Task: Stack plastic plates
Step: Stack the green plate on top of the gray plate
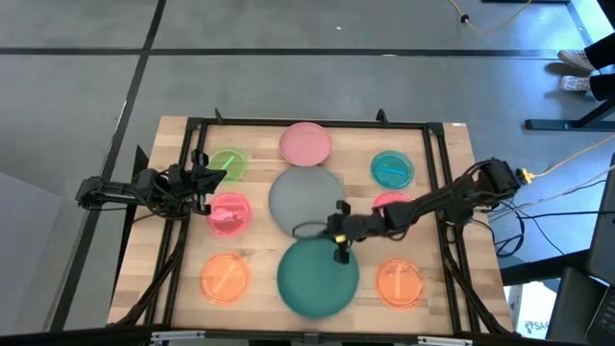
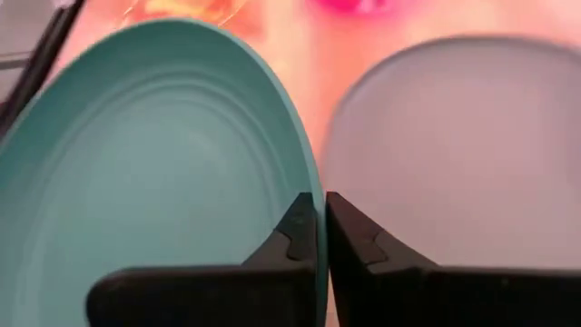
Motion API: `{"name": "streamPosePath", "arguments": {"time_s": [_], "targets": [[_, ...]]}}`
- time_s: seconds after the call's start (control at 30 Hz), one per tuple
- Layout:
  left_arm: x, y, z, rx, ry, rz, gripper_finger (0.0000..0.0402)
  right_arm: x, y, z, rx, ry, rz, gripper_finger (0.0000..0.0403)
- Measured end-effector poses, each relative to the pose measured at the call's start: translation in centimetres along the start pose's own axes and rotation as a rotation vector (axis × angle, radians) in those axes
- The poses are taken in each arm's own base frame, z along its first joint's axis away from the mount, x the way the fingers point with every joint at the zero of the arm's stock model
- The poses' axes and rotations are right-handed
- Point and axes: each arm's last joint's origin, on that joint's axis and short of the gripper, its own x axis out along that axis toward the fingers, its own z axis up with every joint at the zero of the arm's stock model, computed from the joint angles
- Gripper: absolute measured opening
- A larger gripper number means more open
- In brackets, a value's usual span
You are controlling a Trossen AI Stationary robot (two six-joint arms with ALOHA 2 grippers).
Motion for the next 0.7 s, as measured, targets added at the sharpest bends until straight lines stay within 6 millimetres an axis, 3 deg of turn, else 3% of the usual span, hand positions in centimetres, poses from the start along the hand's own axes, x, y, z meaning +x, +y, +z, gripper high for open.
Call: {"name": "streamPosePath", "arguments": {"time_s": [0.37, 0.57, 0.7], "targets": [[0.0, 0.0, 0.0, 0.000, -0.001, 0.000, 0.0002, -4.2, -8.7, 5.0, 0.096, -0.220, -0.200, 0.0005], [0.0, 0.0, 0.0, 0.007, -0.002, 0.001, 0.0002, -4.3, -13.7, 5.1, 0.175, -0.229, -0.336, 0.0005], [0.0, 0.0, 0.0, 0.007, -0.002, 0.001, 0.0002, -3.5, -15.8, 4.4, 0.208, -0.186, -0.365, 0.0005]]}}
